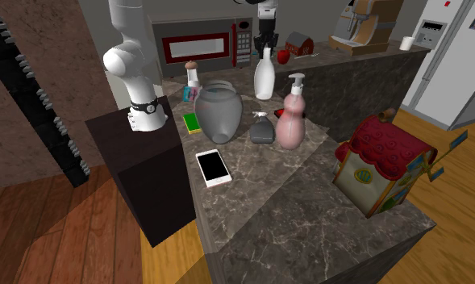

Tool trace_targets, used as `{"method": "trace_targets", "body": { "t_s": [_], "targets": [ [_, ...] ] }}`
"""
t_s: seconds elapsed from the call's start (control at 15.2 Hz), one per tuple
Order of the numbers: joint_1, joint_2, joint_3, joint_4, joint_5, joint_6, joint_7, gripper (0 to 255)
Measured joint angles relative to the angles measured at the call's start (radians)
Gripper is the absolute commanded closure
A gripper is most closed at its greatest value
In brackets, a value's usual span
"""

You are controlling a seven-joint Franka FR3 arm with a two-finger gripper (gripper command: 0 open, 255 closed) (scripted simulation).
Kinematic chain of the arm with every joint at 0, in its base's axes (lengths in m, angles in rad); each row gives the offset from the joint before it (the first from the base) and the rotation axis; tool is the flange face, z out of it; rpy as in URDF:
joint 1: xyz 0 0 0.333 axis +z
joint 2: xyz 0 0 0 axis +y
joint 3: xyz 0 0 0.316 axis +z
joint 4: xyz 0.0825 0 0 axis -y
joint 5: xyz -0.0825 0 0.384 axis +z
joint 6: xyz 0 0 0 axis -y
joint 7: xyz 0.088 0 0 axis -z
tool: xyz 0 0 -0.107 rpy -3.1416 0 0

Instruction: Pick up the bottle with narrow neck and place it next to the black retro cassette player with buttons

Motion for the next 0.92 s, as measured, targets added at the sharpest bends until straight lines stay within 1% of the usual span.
{"method": "trace_targets", "body": {
  "t_s": [0.13,0.53,0.59,0.92],
  "targets": [
    [-0.001,0.002,-0.002,-0.02,-0.003,0.022,0.001,255],
    [-0.001,0.005,-0.002,-0.024,-0.005,0.028,0.002,255],
    [-0.001,0.005,-0.002,-0.024,-0.005,0.028,0.002,0],
    [-0.001,0.004,-0.002,-0.024,-0.005,0.028,0.002,0]
  ]
}}
